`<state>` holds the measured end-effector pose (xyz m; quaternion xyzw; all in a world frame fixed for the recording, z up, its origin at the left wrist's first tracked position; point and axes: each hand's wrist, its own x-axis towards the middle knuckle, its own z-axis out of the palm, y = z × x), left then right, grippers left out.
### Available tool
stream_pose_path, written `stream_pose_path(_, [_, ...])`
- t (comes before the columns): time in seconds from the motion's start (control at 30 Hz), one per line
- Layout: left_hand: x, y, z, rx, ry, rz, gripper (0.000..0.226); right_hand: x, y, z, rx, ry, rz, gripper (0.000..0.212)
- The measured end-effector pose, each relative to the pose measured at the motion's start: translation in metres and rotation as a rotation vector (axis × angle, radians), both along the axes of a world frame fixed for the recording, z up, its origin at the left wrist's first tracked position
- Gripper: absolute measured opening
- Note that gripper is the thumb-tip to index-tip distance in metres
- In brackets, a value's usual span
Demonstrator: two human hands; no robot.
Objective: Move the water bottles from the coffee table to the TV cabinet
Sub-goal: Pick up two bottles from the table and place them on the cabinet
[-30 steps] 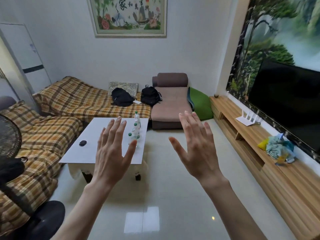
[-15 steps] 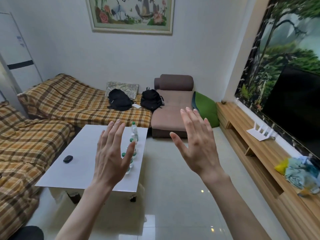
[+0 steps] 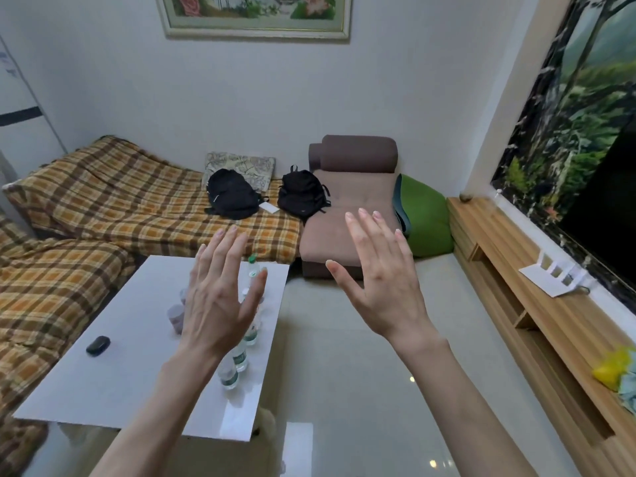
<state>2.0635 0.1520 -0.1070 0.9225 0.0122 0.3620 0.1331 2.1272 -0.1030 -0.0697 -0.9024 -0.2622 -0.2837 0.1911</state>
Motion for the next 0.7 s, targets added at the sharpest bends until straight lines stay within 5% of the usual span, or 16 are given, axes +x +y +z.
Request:
stream_pose_path(0.33, [0.147, 0.019, -0.004, -0.004, 0.043, 0.258, 0.065, 0.211, 0.033, 0.003, -0.014, 0.017, 0.215, 0.073])
stream_pose_path(0.7, [0.226, 0.071, -0.023, -0.101, 0.036, 0.546, 0.063, 0.334, 0.162, -0.029, 0.008, 0.056, 0.527, 0.067])
